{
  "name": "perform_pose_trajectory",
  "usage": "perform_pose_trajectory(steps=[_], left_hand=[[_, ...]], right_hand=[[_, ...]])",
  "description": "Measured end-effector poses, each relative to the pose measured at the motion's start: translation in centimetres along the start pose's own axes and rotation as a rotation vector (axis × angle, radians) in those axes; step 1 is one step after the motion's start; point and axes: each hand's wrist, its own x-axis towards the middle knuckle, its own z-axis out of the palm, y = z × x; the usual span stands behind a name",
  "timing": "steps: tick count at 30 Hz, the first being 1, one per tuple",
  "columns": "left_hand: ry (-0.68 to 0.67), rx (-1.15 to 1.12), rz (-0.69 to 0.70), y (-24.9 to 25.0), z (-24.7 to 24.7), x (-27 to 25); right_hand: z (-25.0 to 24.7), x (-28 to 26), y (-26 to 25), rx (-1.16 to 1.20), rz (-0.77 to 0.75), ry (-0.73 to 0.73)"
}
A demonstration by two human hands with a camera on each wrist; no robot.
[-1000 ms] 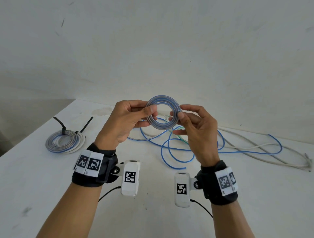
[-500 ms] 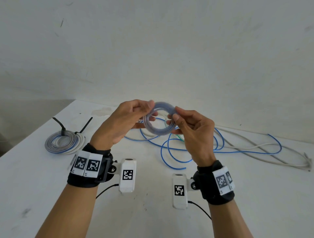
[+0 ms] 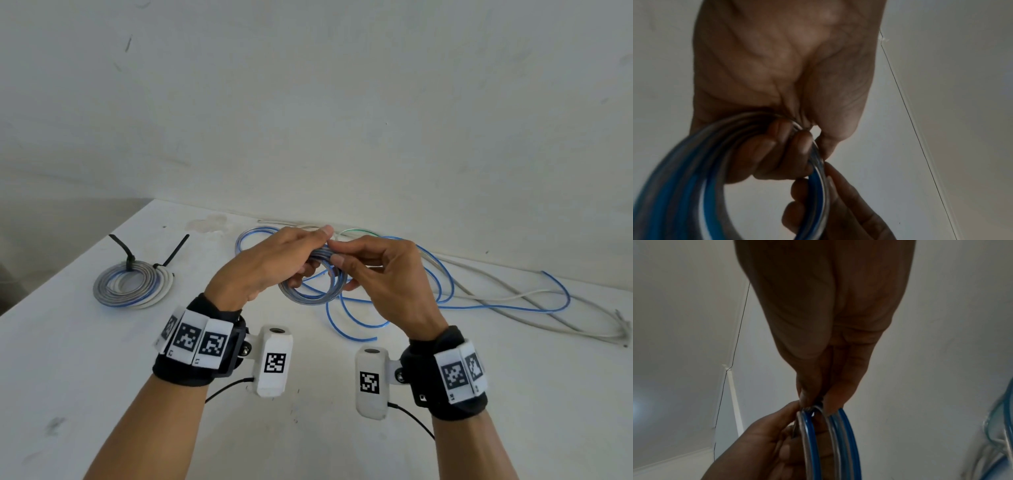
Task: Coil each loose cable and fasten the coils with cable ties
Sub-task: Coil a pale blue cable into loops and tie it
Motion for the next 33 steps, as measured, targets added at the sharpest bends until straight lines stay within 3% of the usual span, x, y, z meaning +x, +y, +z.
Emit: perform_pose_trajectory(steps=[5,11,15,22,29,33], left_hand=[[0.000,-0.070,0.066,0.2,0.1,-0.2],[0.008,-0.143,0.088,0.0,-0.1,-0.2],[-0.019,-0.096,0.207,-0.4,-0.7,-0.4],[0.137,-0.062,0.239,-0.8,-1.6,-0.5],[0.031,-0.140,0.202,-0.6,-2.0,-0.7],[-0.016,-0.069,0.232,-0.9,-2.4,-0.9]], right_hand=[[0.1,0.1,0.1,-0.008,-0.005,0.079],[0.1,0.1,0.2,0.011,0.037,0.020],[-0.4,0.2,0.1,0.039,0.013,0.100],[-1.4,0.2,-0.2,0.067,0.013,0.149],[-1.5,0.1,-0.3,0.068,-0.005,0.142],[-1.4,0.2,-0.2,0.070,0.000,0.149]])
